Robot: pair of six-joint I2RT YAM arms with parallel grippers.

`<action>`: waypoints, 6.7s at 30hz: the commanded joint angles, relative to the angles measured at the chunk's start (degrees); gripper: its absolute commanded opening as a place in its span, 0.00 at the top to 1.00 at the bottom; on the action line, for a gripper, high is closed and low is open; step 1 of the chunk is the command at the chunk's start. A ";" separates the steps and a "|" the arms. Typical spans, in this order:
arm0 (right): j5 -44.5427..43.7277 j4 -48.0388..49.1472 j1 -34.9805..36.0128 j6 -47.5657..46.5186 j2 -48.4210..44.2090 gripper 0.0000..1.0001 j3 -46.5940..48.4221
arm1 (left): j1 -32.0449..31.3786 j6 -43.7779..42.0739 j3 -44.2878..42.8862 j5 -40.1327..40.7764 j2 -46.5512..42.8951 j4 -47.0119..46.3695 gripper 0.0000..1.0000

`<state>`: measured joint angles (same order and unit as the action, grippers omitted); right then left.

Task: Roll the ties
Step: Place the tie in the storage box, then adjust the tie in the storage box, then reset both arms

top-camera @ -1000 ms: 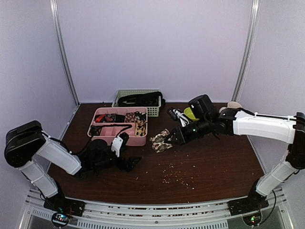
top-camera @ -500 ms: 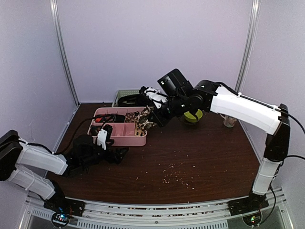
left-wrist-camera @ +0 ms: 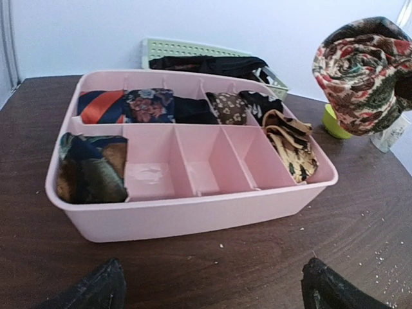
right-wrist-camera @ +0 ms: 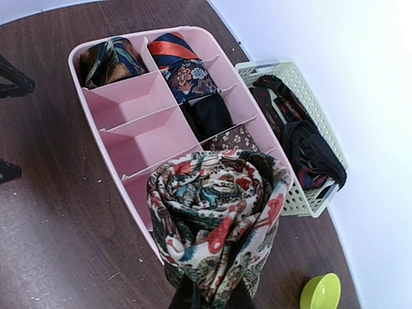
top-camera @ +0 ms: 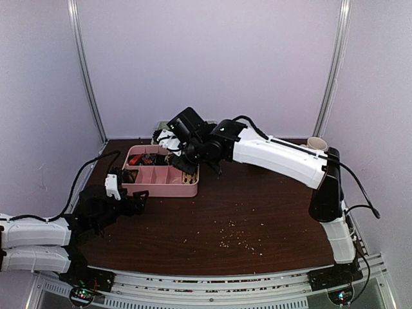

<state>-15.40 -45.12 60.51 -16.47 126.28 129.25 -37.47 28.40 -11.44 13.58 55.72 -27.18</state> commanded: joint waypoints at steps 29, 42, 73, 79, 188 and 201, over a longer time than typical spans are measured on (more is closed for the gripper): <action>-19.11 12.41 1.28 -28.81 24.09 1.00 7.15 | 5.69 0.99 -10.13 7.35 -3.10 16.42 0.02; -18.63 11.49 1.98 -31.83 21.38 1.00 4.69 | 14.05 -19.79 -49.60 -16.99 27.82 38.68 0.22; -22.44 17.60 2.25 -32.07 18.21 1.00 -1.70 | 11.83 -33.30 -76.22 -27.63 60.07 57.94 0.69; -22.71 18.21 2.25 -31.92 18.17 1.00 -2.18 | 10.77 -35.26 -77.12 -22.41 61.89 60.63 0.69; -6.49 41.97 -8.38 22.24 -75.85 0.01 -85.38 | 1.26 -23.36 -56.50 -7.28 20.71 44.65 0.02; 15.10 36.95 -17.95 36.21 -76.66 0.00 -93.03 | -6.40 -10.21 -31.48 -9.20 6.92 30.48 0.02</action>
<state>-8.95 -8.78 43.22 13.93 48.90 41.54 -40.60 12.82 -49.80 3.81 63.46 11.14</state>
